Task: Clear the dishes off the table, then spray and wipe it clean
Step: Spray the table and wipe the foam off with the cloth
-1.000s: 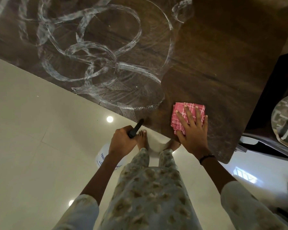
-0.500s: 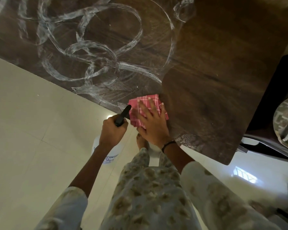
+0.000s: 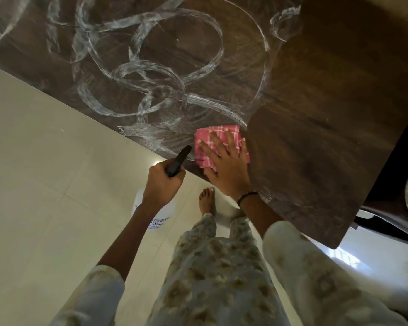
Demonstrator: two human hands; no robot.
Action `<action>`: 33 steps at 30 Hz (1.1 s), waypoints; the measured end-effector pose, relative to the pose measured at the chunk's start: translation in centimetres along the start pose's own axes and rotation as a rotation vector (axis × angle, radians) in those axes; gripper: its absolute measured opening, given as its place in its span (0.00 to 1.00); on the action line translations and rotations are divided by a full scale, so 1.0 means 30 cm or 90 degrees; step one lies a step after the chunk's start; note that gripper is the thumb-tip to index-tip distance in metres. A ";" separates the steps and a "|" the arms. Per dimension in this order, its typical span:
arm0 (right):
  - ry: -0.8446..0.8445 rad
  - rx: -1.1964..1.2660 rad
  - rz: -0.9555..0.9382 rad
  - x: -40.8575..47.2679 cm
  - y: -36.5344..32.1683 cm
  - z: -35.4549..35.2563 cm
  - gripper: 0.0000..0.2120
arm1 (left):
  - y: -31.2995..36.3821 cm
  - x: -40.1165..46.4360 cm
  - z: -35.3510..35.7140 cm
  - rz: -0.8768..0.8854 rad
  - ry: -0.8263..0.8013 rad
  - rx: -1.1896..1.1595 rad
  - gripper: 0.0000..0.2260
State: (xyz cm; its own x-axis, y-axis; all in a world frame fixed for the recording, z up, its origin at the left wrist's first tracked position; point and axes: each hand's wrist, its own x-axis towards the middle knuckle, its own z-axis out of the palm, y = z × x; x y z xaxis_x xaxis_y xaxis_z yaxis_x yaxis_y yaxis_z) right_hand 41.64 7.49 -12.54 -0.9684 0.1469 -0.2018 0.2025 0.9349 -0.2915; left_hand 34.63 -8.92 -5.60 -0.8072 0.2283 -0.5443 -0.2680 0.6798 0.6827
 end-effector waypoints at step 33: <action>-0.046 -0.013 0.114 -0.145 0.218 -0.052 0.31 | 0.152 0.101 0.051 0.078 -0.147 0.029 0.13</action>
State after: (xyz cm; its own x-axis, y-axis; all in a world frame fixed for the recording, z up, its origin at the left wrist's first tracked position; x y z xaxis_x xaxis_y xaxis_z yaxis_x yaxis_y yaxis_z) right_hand 46.96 13.48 -12.10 -0.9037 0.2891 -0.3157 0.3676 0.9020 -0.2264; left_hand 31.76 -4.06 -4.87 -0.6892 0.4609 -0.5591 -0.1466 0.6669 0.7306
